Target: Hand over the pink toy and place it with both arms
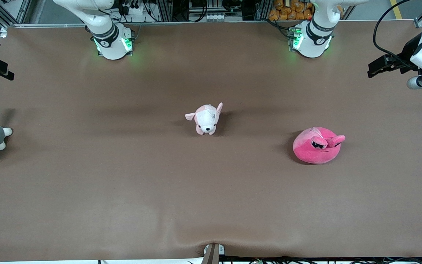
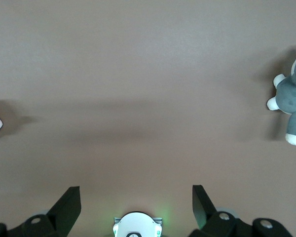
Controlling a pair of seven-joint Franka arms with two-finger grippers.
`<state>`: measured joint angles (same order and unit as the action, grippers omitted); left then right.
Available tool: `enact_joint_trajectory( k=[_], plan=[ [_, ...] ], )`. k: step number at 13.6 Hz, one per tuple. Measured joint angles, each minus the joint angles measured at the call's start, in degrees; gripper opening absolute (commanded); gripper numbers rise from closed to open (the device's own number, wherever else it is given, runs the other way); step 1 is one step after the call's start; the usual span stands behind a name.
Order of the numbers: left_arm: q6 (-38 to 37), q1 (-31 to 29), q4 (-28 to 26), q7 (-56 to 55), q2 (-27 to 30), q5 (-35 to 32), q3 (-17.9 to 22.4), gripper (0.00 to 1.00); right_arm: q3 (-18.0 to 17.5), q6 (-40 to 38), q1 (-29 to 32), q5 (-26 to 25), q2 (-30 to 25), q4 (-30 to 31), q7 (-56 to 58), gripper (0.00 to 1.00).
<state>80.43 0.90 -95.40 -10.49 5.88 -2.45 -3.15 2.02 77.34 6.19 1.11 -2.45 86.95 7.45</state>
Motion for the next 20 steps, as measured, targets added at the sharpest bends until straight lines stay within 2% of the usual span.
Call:
enact_joint_trajectory(
  k=[5, 15, 20],
  plan=[
    [1.7, -0.5, -1.1, 0.0, 0.0, 0.0, 0.0, 1.0, -0.9, 1.1, -0.3, 0.0, 0.0, -0.1, -0.1, 1.0],
    [6.0, -2.2, -5.2, 0.0, 0.0, 0.0, 0.1, 1.0, -0.4, 1.3, 0.0, 0.0, 1.8, 0.6, -1.2, 1.0],
    [8.2, -4.7, -7.2, 0.0, 0.0, 0.0, 0.2, 1.0, -0.3, 1.3, 0.1, 4.4, 1.7, 0.2, -1.9, 1.0]
  ],
)
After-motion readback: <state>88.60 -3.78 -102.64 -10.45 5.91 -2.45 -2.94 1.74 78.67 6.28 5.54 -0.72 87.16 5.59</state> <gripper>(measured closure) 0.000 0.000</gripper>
